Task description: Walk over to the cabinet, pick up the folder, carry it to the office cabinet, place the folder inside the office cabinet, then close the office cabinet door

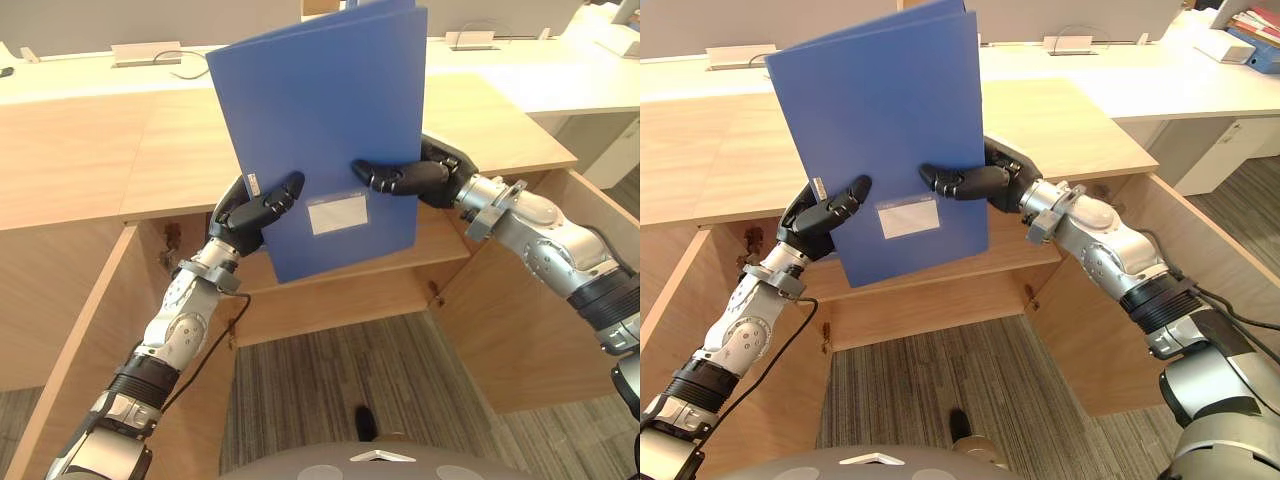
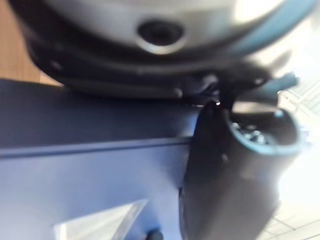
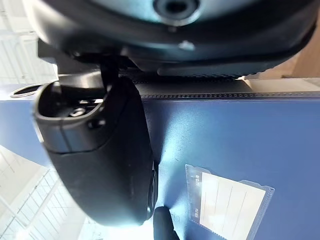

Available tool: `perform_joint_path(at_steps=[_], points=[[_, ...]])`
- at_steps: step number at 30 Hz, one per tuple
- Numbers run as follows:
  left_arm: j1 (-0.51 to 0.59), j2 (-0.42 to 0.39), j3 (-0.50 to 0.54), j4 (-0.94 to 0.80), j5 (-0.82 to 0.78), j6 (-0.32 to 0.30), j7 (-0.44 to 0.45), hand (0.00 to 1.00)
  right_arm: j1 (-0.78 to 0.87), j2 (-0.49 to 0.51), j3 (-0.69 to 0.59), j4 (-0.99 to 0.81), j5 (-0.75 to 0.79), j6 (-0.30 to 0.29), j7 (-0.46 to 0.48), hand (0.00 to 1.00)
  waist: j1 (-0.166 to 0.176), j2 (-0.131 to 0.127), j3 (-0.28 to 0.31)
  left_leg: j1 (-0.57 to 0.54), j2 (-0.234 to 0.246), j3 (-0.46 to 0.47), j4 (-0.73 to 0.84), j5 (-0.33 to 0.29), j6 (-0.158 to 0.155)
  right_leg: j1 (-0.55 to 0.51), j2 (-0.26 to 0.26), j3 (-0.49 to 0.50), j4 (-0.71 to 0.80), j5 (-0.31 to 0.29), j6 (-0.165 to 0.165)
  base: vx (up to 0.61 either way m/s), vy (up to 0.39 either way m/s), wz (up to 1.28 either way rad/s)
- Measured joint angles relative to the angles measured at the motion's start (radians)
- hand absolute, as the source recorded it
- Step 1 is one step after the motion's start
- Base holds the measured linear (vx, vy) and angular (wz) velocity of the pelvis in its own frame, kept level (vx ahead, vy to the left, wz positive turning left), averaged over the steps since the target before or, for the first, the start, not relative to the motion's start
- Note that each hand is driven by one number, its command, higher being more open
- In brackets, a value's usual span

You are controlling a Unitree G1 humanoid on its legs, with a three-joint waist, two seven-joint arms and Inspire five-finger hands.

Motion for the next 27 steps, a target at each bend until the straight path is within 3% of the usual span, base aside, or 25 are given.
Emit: perform_joint_path(at_steps=[4,7,10,13,14,18,23,24,26,27], points=[[0.004,0.009,-0.030,0.008,-0.044,-0.002,-0.011,1.00,0.007,0.000,0.005,0.005,0.005,-0.001,0.001,0.00,-0.002,-0.007,0.000,0.001,0.002,-0.005,0.000,0.000,0.000,0.005,0.000,-0.009,-0.001,0.000,0.000,-0.04,-0.034,0.04],[0.017,0.096,-0.119,0.071,-0.049,0.001,-0.062,1.00,0.007,-0.013,0.064,0.005,-0.006,0.001,0.004,0.00,-0.006,-0.016,-0.005,0.003,0.004,-0.004,-0.002,0.001,-0.001,0.006,0.000,-0.011,-0.001,0.000,0.000,-0.03,-0.031,-0.01],[0.070,0.197,-0.278,0.161,-0.032,0.086,-0.170,1.00,-0.003,-0.059,0.201,-0.001,-0.048,0.032,0.041,0.00,-0.007,-0.020,-0.008,0.015,0.005,0.001,-0.009,0.001,-0.002,0.011,0.003,-0.011,-0.001,0.003,-0.003,-0.03,-0.024,-0.05],[0.181,0.164,-0.343,0.264,0.084,0.152,-0.299,1.00,0.004,-0.073,0.288,-0.026,-0.142,0.077,0.115,0.00,-0.009,-0.029,-0.004,0.014,0.001,0.007,-0.016,0.003,0.001,0.003,0.003,-0.011,-0.001,0.009,-0.010,-0.05,-0.014,-0.07],[0.237,0.081,-0.337,0.362,0.135,0.156,-0.343,1.00,0.034,-0.073,0.296,-0.047,-0.189,0.095,0.139,0.00,-0.003,-0.042,-0.005,0.003,-0.004,0.008,-0.023,0.009,0.005,-0.011,0.001,-0.012,-0.001,0.013,-0.013,-0.04,-0.011,-0.01],[0.307,-0.120,-0.253,0.625,0.270,0.160,-0.327,1.00,0.061,-0.077,0.253,-0.058,-0.265,0.107,0.155,0.00,0.015,-0.055,-0.004,-0.016,-0.015,0.018,-0.024,0.015,0.012,-0.036,-0.001,-0.011,-0.001,0.032,-0.014,-0.07,-0.018,-0.06],[0.361,-0.273,-0.022,0.794,0.497,0.080,-0.310,1.00,0.148,-0.083,0.164,-0.093,-0.363,0.100,0.157,0.00,0.029,-0.054,-0.003,-0.017,-0.025,0.020,-0.024,0.016,0.016,-0.037,-0.009,-0.010,-0.001,0.034,-0.013,-0.06,-0.017,-0.03],[0.362,-0.292,0.024,0.828,0.545,0.079,-0.277,1.00,0.155,-0.088,0.152,-0.093,-0.361,0.101,0.177,0.00,0.030,-0.052,-0.002,-0.017,-0.026,0.021,-0.024,0.016,0.017,-0.038,-0.010,-0.010,-0.001,0.034,-0.013,-0.08,-0.039,-0.04],[0.355,-0.319,0.228,0.957,0.642,0.083,-0.139,1.00,0.194,-0.105,0.111,-0.141,-0.357,0.088,0.258,0.00,0.024,-0.050,0.001,-0.020,-0.023,0.024,-0.024,0.016,0.017,-0.042,-0.007,-0.008,-0.001,0.034,-0.013,-0.06,-0.054,-0.07],[0.356,-0.317,0.266,0.973,0.664,0.084,-0.109,1.00,0.205,-0.112,0.105,-0.154,-0.360,0.078,0.271,0.00,0.024,-0.048,0.002,-0.019,-0.022,0.024,-0.024,0.016,0.017,-0.042,-0.006,-0.008,-0.001,0.034,-0.013,-0.06,-0.062,-0.06]])
